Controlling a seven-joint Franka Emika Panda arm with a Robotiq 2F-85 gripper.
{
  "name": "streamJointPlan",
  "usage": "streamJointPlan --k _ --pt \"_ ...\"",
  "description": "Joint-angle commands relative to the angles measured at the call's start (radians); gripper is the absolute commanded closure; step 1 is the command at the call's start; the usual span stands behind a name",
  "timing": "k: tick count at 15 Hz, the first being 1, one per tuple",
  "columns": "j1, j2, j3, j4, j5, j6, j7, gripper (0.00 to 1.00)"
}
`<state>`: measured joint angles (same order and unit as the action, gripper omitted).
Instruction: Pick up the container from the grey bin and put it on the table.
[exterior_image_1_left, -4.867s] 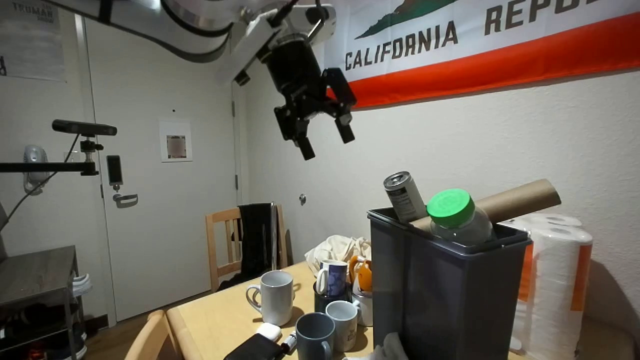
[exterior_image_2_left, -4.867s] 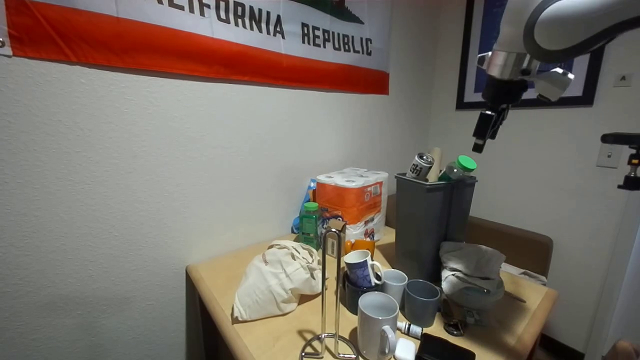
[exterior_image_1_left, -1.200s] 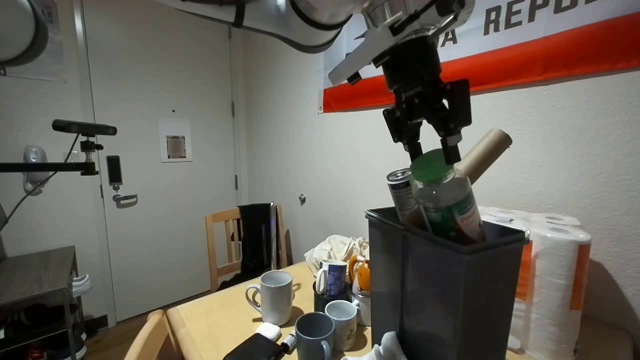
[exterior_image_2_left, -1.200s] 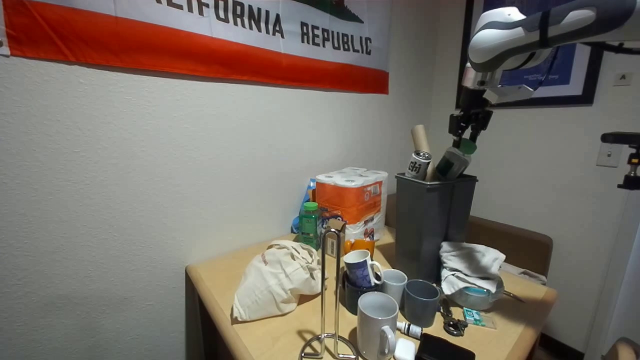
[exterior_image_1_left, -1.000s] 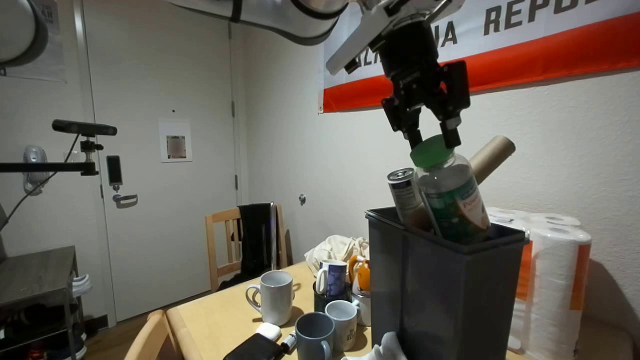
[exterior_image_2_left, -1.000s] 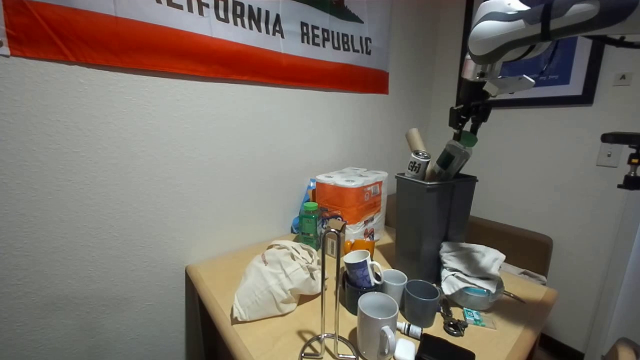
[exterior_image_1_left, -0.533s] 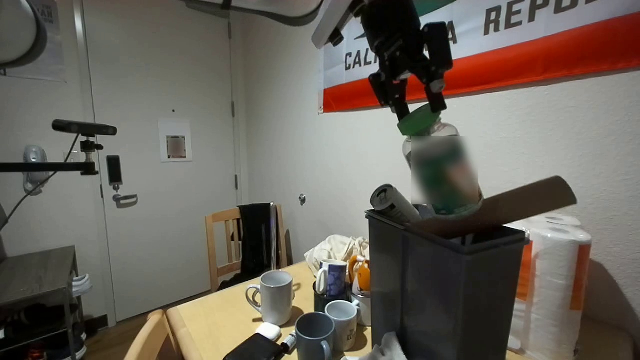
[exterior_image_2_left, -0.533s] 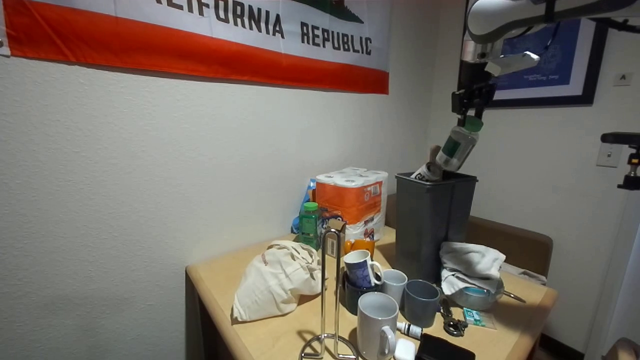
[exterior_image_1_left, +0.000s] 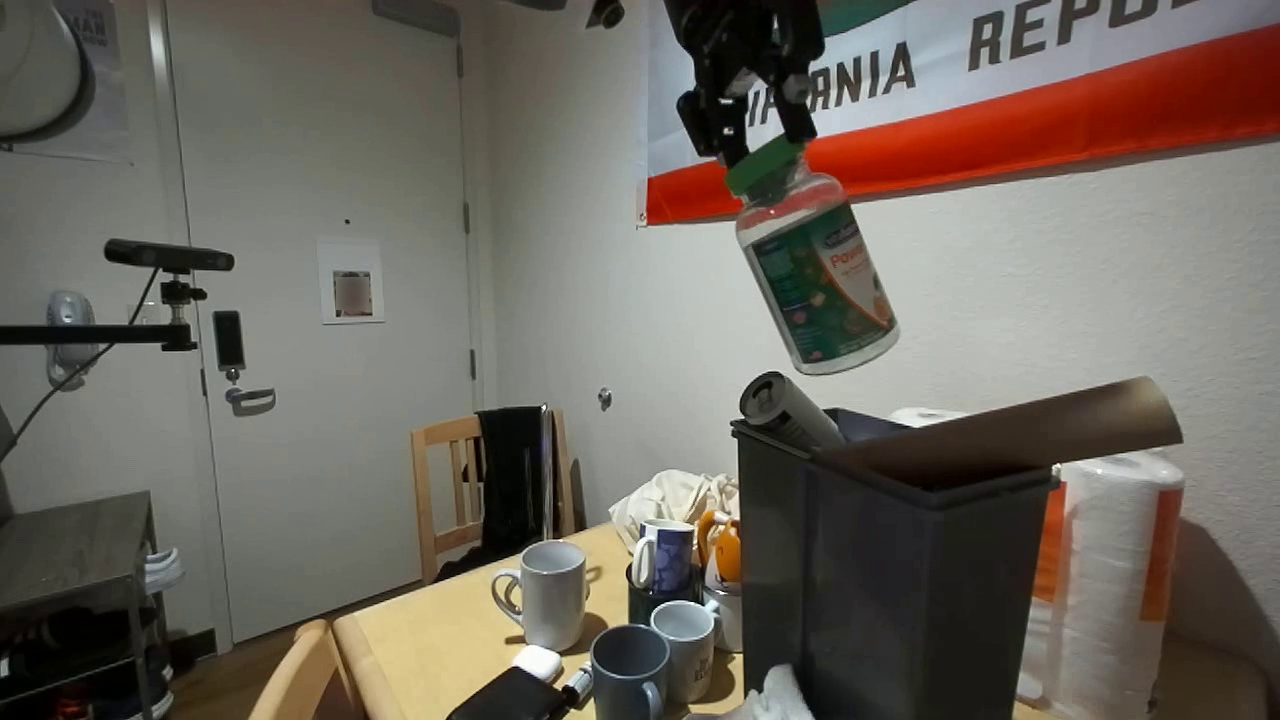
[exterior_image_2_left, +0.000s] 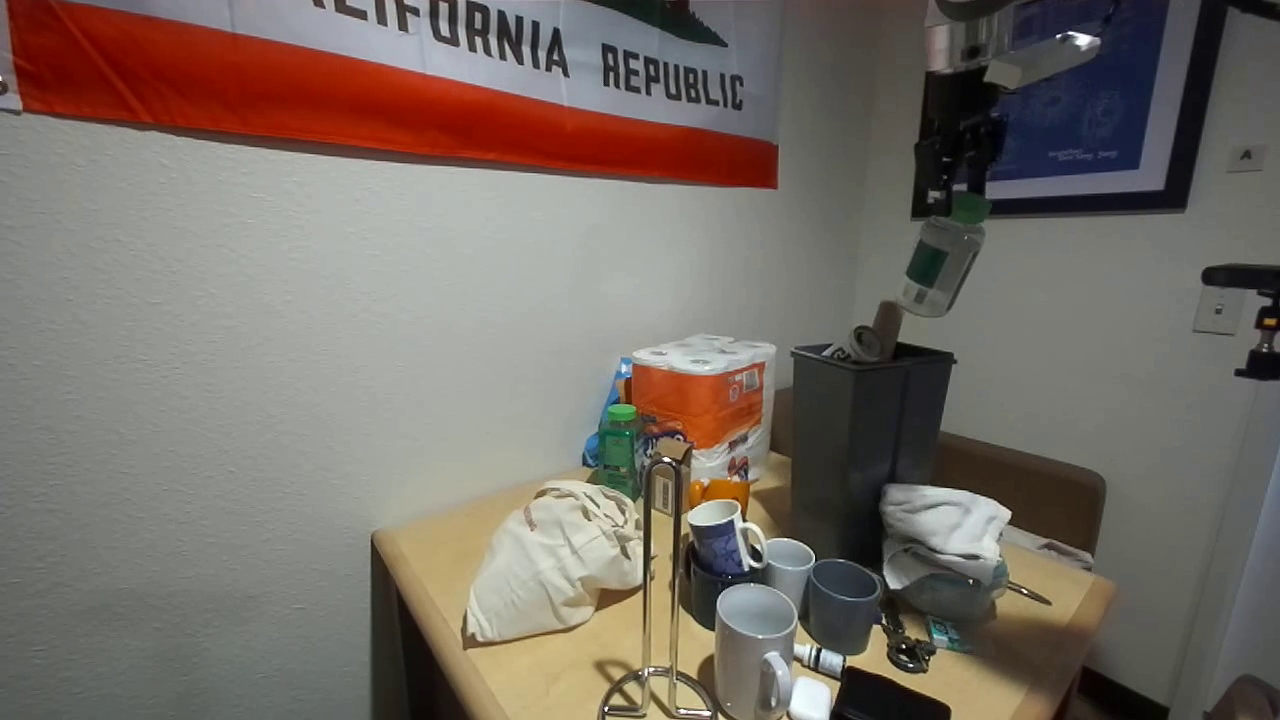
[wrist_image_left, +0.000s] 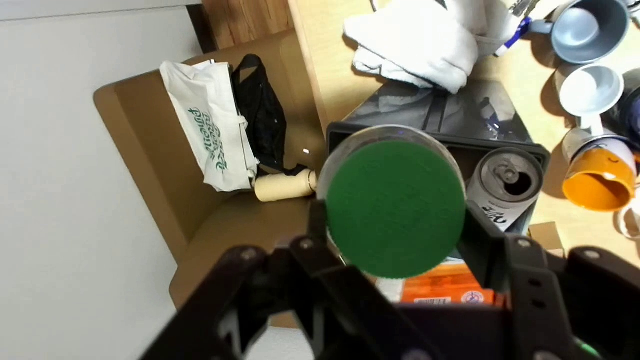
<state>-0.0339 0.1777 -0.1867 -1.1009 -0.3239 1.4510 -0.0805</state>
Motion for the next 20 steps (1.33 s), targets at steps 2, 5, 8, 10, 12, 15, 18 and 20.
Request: streamJointPlan --k 2,5,8,10,12,15,18,20 --pt "0.043 0.061 0.020 0.148 -0.031 -0.148 -0.086 0.60" --pt "0.077 0.081 0.041 0.183 -0.035 -0.202 -0.152 0.60" --pt "0.125 0.087 0.070 0.171 -0.052 -0.219 -0.214 0.60" --pt "0.151 0.083 0.089 0.135 -0.056 -0.199 -0.250 0.60" --pt "0.173 0.082 0.103 0.105 -0.051 -0.183 -0.277 0.60" --pt "0.191 0.070 0.126 0.035 -0.026 -0.151 -0.309 0.60" --pt "0.194 0.055 0.149 -0.043 0.003 -0.136 -0.336 0.60" --pt "0.192 0.044 0.163 -0.108 0.033 -0.118 -0.347 0.60"
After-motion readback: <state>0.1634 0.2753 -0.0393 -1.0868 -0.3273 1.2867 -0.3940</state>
